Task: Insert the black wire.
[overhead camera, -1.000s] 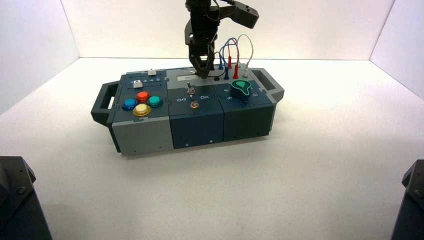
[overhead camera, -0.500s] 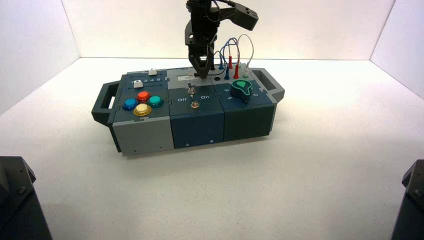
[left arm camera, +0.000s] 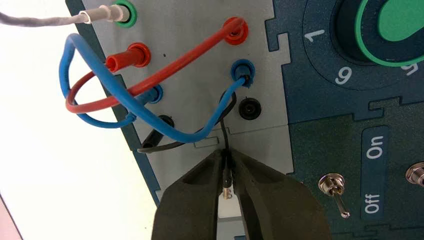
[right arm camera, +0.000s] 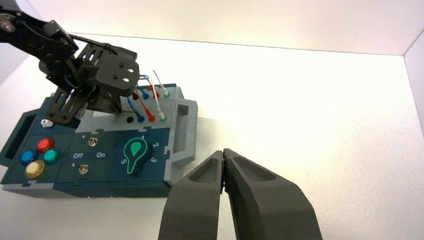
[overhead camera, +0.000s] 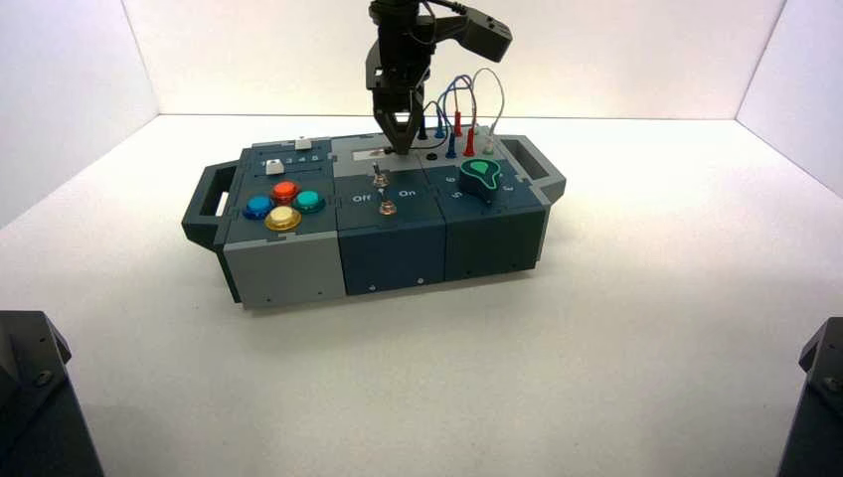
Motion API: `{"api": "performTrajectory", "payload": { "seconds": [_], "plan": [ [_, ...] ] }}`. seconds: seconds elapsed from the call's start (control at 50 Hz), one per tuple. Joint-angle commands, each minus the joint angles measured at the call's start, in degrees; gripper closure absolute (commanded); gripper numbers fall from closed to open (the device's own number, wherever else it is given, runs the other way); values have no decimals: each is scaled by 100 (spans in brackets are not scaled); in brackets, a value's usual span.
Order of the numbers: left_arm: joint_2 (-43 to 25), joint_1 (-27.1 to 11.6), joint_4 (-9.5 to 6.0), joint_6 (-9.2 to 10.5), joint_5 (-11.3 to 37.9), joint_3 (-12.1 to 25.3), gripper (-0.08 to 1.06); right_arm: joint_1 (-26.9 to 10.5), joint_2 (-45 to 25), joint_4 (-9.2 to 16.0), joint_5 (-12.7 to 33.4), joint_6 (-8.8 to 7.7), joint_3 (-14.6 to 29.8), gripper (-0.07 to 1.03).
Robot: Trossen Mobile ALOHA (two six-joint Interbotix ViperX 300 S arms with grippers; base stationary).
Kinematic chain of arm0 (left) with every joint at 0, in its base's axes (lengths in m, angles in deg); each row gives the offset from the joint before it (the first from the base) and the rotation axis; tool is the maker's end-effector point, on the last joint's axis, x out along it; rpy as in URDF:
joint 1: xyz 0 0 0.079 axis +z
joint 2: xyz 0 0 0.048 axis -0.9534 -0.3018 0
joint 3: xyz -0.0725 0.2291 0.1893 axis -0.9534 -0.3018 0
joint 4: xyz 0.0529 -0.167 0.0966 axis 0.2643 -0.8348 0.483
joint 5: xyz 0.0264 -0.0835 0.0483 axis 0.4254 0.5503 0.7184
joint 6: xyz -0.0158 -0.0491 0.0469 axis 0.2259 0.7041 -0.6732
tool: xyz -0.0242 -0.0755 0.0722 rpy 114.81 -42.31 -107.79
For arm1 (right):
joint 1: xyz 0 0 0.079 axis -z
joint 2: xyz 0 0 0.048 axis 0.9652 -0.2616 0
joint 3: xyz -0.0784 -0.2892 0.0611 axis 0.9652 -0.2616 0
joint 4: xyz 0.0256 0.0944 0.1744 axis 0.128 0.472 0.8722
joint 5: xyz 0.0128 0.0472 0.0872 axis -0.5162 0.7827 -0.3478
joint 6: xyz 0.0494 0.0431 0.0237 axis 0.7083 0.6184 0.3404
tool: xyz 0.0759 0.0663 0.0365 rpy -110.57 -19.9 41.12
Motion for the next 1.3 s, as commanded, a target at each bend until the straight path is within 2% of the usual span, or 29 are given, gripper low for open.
{"api": "performTrajectory", "payload": {
  "seconds": [0.02,0.1,0.3,0.42,0.48,0.8,0.92,1.06,1.14,1.3],
  "plan": [
    [35,62,18,-44,88,44,95,9,-26,18,-53,0,167,98],
    [26,62,18,-62,114,35,99,9,-18,18,-53,0,167,98],
    [18,62,9,-88,158,44,100,9,35,18,-62,0,158,98],
    [18,62,-62,-88,149,62,100,9,62,18,-62,0,149,98],
    [18,62,-132,-88,132,79,100,9,62,18,-62,0,158,98],
    [70,62,-826,-88,-255,141,100,9,53,18,-70,0,158,98],
    [70,53,-967,-88,-360,123,100,9,62,9,-70,0,149,98],
    [114,35,-1266,-88,-554,79,100,9,62,9,-79,0,149,98],
    [167,26,-1371,-88,-694,35,100,9,53,9,-79,0,149,98],
    [246,26,-1397,-88,-826,-79,100,9,62,9,-79,0,149,98]
  ]
}}
